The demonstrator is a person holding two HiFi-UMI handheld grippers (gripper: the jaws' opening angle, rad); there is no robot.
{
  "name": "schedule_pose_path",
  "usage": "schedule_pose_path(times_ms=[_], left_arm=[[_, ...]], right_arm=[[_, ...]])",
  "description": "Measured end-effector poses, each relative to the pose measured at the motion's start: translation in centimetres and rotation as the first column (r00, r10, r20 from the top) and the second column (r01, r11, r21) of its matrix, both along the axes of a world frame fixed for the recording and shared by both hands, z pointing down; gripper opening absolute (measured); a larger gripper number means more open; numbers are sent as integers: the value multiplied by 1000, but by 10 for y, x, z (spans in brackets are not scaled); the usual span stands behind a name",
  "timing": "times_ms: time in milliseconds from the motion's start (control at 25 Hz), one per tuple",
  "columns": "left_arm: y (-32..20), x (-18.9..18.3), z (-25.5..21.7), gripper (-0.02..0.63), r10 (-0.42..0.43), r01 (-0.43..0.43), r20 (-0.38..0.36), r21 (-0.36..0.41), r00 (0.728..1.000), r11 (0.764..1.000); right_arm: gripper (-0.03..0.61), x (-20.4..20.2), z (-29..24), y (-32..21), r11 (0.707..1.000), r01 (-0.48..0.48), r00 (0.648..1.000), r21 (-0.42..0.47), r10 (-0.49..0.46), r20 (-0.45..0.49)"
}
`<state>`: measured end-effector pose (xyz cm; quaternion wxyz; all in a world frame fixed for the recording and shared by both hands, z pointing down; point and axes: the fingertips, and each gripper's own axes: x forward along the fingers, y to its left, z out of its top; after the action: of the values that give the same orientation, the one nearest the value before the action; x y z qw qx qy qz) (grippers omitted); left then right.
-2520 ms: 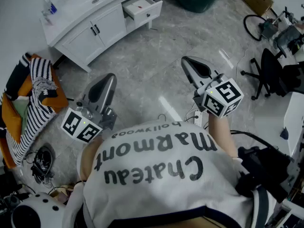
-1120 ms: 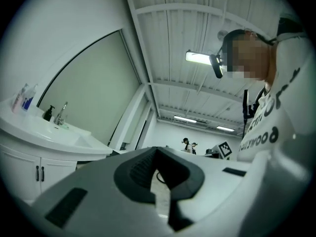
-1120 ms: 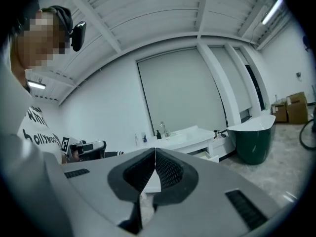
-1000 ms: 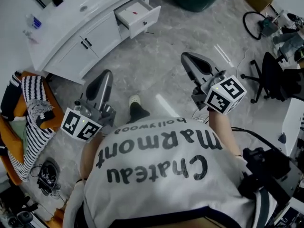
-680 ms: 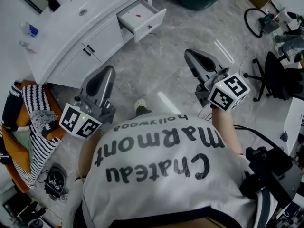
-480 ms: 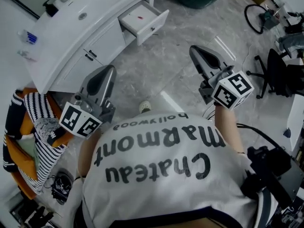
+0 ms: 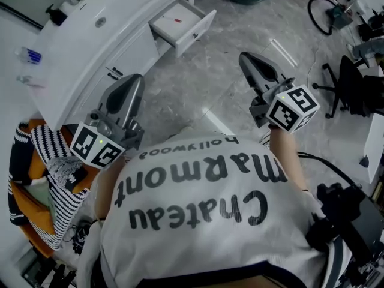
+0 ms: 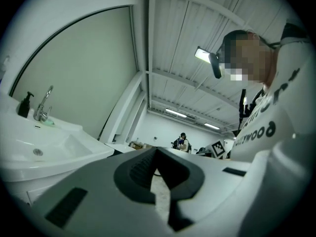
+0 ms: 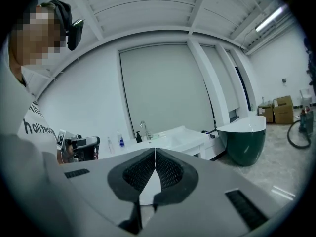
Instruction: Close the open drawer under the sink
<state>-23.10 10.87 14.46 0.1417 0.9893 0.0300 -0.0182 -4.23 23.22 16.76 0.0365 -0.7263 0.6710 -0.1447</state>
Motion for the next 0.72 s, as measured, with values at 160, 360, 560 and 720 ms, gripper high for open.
schedule_pose_path(times_ms=[160,360,560,720], left_arm=[[-14,5,0,8,-11,11,11,-10,1000,1000],[-34,7,7,9,-9,10,31,-8,999,1000],[-32,12,14,8,-3,4,32,-44,999,999],[-31,18,31,9,-14,14,72,-10,997,1000]], right_arm=[[11,-1,1,-21,1000,19,1000,-1,-19,10],[12,-2,9,-37,999,26,1000,-26,-26,18],[12,-3,19,-37,997,19,1000,-74,-19,8],[11,1,26,-41,996,15,1000,-92,-14,18]])
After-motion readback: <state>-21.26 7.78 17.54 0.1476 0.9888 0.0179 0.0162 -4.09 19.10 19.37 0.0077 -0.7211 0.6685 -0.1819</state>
